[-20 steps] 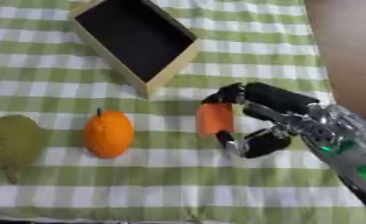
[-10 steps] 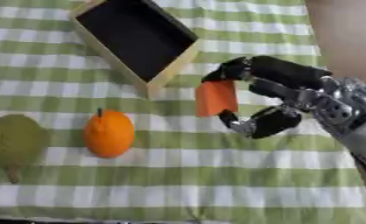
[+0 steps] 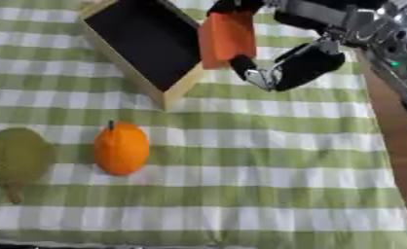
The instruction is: Pick up objects on the table and place them in the box.
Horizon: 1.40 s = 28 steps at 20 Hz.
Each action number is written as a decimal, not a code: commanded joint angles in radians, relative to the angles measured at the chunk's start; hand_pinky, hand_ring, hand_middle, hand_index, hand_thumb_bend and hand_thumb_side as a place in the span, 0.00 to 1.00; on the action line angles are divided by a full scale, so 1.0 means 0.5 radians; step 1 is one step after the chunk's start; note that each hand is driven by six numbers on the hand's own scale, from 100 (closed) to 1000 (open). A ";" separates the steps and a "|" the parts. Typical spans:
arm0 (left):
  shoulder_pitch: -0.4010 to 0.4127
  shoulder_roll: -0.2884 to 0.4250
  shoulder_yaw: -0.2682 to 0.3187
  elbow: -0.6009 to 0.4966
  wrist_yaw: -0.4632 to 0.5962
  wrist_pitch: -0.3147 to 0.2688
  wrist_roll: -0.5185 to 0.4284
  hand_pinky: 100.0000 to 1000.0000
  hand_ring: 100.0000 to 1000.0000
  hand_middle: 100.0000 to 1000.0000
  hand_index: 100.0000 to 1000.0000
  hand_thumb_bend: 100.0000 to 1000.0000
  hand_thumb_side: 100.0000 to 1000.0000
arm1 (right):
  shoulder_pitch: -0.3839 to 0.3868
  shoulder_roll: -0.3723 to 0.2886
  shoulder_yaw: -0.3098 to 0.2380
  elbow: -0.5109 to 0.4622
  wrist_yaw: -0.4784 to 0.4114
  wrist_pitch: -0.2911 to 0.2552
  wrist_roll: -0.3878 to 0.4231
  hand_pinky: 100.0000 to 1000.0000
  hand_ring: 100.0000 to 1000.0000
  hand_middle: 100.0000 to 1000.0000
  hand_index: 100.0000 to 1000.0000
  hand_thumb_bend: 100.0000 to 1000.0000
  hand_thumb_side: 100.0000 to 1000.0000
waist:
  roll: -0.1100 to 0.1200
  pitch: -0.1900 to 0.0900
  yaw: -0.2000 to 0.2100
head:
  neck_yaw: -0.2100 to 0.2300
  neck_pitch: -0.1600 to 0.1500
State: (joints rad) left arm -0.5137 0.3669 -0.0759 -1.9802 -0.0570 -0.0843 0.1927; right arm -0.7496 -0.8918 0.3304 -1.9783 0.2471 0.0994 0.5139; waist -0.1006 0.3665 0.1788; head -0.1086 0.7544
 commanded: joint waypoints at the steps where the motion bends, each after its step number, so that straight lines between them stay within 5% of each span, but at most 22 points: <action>1: -0.032 0.030 -0.005 -0.040 0.009 -0.014 -0.002 0.77 0.74 0.67 0.86 0.33 0.60 | -0.127 0.009 0.009 0.107 0.042 0.038 0.059 0.79 0.75 0.53 0.71 0.00 0.09 | 0.001 -0.018 0.009 | -0.016 -0.016; 12: -0.063 0.096 -0.017 -0.040 0.007 -0.045 -0.018 0.77 0.74 0.67 0.85 0.34 0.58 | -0.513 0.306 0.128 0.788 0.305 -0.196 0.188 0.80 0.75 0.54 0.72 0.00 0.12 | -0.003 -0.037 0.098 | -0.082 -0.005; 21: -0.118 0.105 -0.023 -0.040 0.015 -0.080 -0.025 0.77 0.74 0.67 0.85 0.34 0.58 | -0.582 0.471 0.133 1.216 0.508 -0.381 0.175 0.81 0.76 0.55 0.73 0.00 0.13 | -0.020 -0.011 0.176 | -0.156 -0.042; 28: -0.123 0.094 -0.024 -0.040 0.019 -0.083 -0.028 0.77 0.74 0.67 0.85 0.34 0.58 | -0.596 0.535 0.154 1.320 0.565 -0.494 0.186 0.85 0.82 0.64 0.79 0.00 0.14 | -0.018 -0.001 0.187 | -0.169 -0.048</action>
State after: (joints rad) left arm -0.5627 0.3953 -0.0885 -1.9804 -0.0524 -0.1220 0.1792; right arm -1.0230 -0.6122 0.4139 -1.3179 0.5210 -0.1348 0.6063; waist -0.1010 0.3725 0.2717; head -0.1893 0.7407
